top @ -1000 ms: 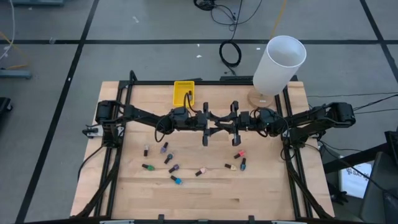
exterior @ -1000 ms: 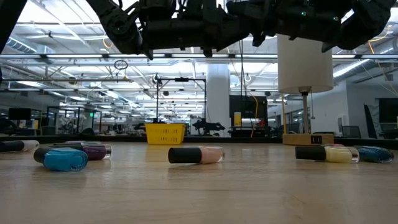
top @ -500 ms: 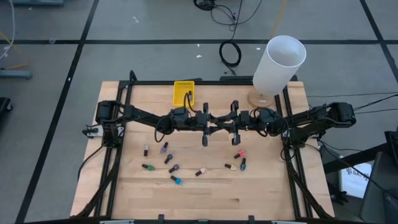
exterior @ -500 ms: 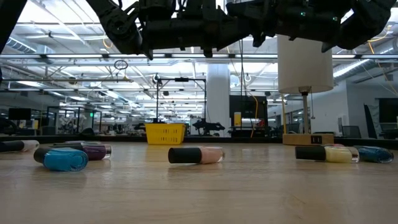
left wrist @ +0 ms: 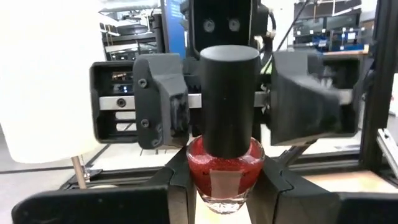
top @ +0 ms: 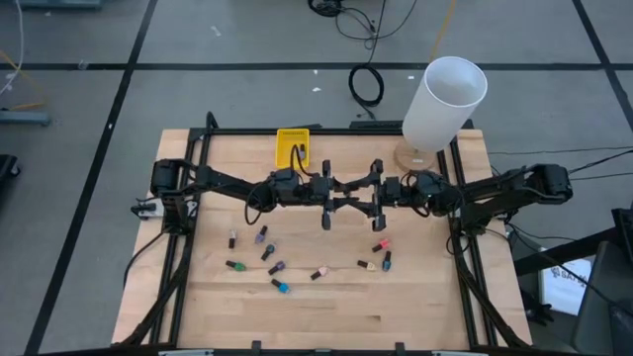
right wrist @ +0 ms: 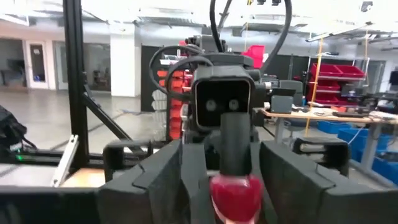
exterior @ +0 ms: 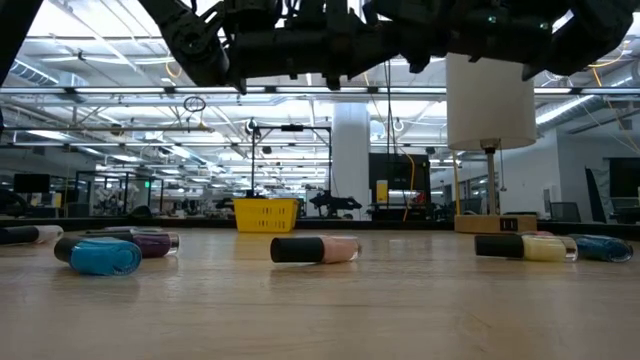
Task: Pick & Place Nail Polish
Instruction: Put the red nail polish bottle into the yellow bin
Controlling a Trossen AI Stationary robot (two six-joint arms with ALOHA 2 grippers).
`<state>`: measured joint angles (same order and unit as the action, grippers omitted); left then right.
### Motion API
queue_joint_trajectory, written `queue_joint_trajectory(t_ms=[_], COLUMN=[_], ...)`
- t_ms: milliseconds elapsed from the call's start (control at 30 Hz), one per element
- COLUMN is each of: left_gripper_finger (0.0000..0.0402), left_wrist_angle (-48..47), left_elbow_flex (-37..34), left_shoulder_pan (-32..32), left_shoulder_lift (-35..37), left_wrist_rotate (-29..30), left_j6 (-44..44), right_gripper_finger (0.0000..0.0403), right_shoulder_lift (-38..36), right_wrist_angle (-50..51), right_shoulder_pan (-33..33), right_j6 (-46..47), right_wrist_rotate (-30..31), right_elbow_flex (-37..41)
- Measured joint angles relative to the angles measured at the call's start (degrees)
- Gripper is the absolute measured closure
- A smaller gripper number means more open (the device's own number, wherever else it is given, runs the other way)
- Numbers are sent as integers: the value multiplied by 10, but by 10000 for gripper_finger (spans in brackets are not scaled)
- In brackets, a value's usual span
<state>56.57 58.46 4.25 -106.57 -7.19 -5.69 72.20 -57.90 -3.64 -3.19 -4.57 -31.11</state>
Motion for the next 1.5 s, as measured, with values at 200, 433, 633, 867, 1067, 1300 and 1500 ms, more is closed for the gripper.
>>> queue_joint_trajectory(t_ms=[200, 433, 633, 867, 1067, 1300, 1500], left_gripper_finger=[317, 317, 317, 317, 317, 317, 250], left_wrist_angle=[-103, -338, -521, -606, -621, -627, -644], left_elbow_flex=[1, 0, 0, -1, -1, -1, -1], left_shoulder_pan=[9, 31, 105, 209, 248, 267, 268], left_shoulder_lift=[47, 152, 180, 144, 100, 63, 56], left_wrist_rotate=[69, 248, 318, 219, 188, 187, 186], left_j6=[-15, -12, 90, 224, 262, 272, 281], right_gripper_finger=[180, 189, 193, 193, 193, 193, 193], right_shoulder_lift=[-107, -203, -228, -229, -231, -231, -231], right_wrist_angle=[119, 280, 347, 320, 315, 315, 315], right_shoulder_pan=[0, 0, -1, 0, -1, -1, -1], right_j6=[-38, -42, -45, -46, -41, -40, -39], right_wrist_rotate=[32, 112, 155, 153, 153, 153, 153], right_elbow_flex=[0, 0, 0, 19, 22, 22, 22])
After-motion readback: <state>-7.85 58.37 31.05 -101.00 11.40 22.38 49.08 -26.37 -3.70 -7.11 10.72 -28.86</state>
